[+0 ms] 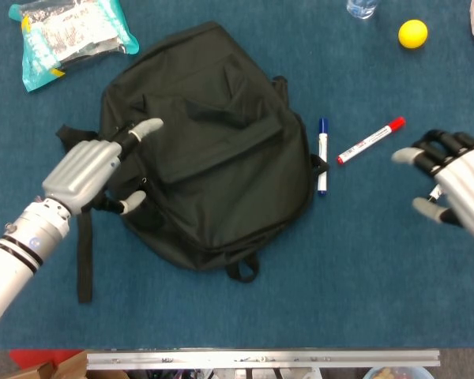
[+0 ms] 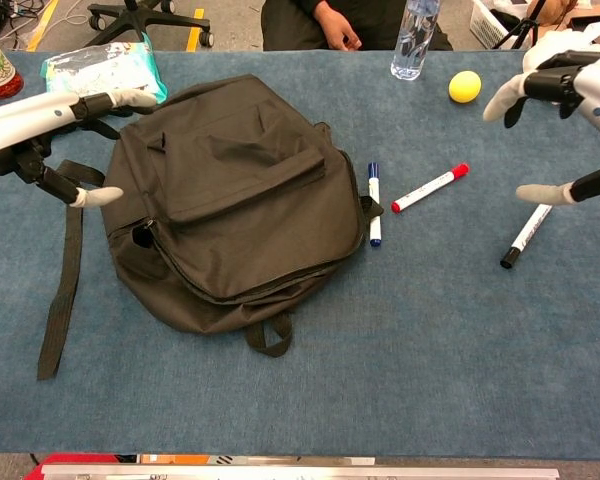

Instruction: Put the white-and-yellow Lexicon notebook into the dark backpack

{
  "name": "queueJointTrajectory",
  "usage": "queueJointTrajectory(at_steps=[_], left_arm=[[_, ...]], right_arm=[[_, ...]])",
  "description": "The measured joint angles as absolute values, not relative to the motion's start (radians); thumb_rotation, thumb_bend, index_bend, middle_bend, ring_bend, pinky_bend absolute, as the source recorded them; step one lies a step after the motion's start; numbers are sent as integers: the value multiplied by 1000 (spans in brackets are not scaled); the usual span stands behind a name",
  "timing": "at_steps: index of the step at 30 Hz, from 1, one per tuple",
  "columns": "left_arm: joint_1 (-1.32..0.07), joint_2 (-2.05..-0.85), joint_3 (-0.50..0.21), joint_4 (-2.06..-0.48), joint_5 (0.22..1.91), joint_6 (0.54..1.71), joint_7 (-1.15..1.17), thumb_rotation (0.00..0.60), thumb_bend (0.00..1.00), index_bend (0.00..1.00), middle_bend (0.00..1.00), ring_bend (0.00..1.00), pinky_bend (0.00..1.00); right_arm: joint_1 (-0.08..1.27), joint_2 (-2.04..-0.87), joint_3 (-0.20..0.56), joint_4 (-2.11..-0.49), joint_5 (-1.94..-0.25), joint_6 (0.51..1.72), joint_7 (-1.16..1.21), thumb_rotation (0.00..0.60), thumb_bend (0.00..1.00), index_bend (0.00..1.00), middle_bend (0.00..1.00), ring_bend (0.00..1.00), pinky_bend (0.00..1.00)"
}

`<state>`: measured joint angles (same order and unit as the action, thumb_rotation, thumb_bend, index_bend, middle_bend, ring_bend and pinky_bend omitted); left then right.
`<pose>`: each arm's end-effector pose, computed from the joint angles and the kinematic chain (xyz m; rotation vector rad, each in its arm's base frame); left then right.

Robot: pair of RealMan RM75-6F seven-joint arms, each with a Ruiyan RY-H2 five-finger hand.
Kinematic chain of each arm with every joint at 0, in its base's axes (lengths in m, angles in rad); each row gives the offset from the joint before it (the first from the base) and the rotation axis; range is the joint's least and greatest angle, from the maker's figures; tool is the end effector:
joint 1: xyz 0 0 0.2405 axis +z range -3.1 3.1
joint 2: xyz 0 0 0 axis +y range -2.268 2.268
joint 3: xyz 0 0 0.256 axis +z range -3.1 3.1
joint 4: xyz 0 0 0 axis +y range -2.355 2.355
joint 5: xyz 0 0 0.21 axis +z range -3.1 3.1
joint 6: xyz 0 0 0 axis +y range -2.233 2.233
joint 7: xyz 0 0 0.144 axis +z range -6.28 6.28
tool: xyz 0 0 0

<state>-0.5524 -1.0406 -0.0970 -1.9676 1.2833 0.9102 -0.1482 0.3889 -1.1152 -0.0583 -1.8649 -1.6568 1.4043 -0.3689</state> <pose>-0.1723 0.2664 0.0888 -1.7968 -1.4489 -1.0406 -0.1909 -0.2170 0.1133 1.8355 -0.5871 1.0199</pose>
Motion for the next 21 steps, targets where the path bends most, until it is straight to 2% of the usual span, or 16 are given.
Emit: queueJointTrajectory(at_steps=[2,5,10,21], left_arm=[[-539,-1050,-97,-1959,1284,944,-144,600,297,3,93,61,150],[-512,-1066,-96,-1935,1291,1003,-138,600,297,42,116,71,150],[-460,-1095,-87,-1854,1311,1095,-133,600,297,127,142,81,150],[-305,-1131,-64,-1702,1320,1300,-183,600,297,163,164,90,150]], right_arm=[[377,-1102,-53,-1859,-1635,1406,-367,600,36,384,467,324,479],[357,-1084,-44,-1849,-1595,1411,-358,600,142,399,467,325,498],[311,-1060,-31,-1813,-1524,1423,-304,600,152,464,488,361,523],[189,-1036,-30,-1732,-1479,1510,-218,600,162,527,530,399,536]])
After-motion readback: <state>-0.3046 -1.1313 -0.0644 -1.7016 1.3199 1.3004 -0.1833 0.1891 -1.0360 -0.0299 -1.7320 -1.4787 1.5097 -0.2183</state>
